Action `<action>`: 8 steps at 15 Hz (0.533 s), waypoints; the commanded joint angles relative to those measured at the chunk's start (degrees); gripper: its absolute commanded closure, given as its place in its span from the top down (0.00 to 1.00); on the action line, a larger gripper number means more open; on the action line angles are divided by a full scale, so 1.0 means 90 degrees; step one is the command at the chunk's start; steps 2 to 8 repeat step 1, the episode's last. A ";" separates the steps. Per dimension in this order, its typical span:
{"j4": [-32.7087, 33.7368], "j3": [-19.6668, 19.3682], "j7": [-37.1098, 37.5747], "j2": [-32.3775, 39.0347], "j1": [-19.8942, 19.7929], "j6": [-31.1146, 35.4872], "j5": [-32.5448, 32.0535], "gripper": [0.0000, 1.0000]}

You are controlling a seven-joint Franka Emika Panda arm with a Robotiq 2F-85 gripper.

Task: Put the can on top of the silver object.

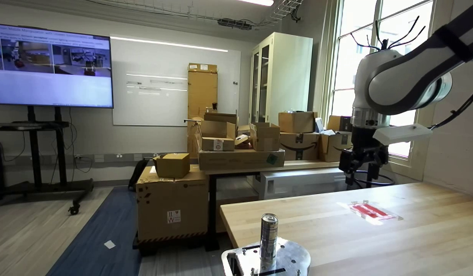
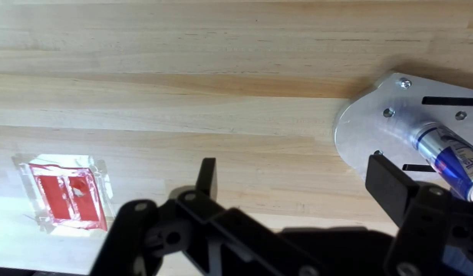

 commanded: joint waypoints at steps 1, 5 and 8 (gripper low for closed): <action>0.0006 0.0122 -0.0028 -0.0001 -0.0122 -0.0011 0.0039 1.00; 0.0006 0.0122 -0.0028 -0.0001 -0.0122 -0.0011 0.0039 1.00; 0.0006 0.0122 -0.0028 -0.0001 -0.0122 -0.0011 0.0039 1.00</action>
